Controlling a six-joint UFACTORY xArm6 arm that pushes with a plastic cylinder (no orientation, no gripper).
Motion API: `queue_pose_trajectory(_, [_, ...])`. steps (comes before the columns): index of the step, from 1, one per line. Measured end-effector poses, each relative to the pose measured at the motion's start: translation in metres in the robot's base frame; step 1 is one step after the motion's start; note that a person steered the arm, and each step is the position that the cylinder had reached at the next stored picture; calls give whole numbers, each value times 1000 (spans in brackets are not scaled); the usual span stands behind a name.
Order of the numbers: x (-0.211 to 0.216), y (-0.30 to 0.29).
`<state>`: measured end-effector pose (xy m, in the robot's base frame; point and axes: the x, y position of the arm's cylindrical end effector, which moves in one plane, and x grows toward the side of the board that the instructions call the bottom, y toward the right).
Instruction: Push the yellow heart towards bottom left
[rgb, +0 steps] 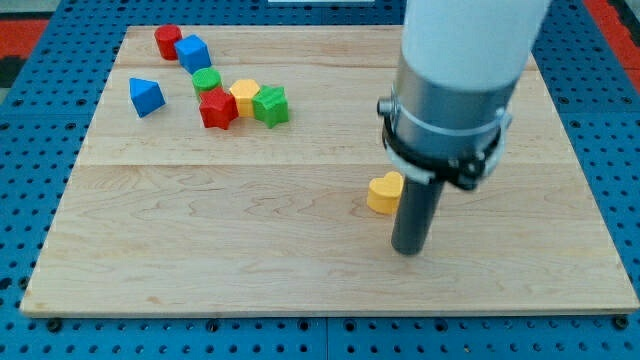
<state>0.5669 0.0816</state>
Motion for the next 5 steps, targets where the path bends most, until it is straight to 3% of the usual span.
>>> queue_pose_trajectory(1, [-16, -38])
queue_pose_trajectory(2, [-66, -54])
queue_pose_trajectory(3, [-97, -10])
queue_pose_trajectory(4, [-64, 35])
queue_pose_trajectory(5, [-83, 6])
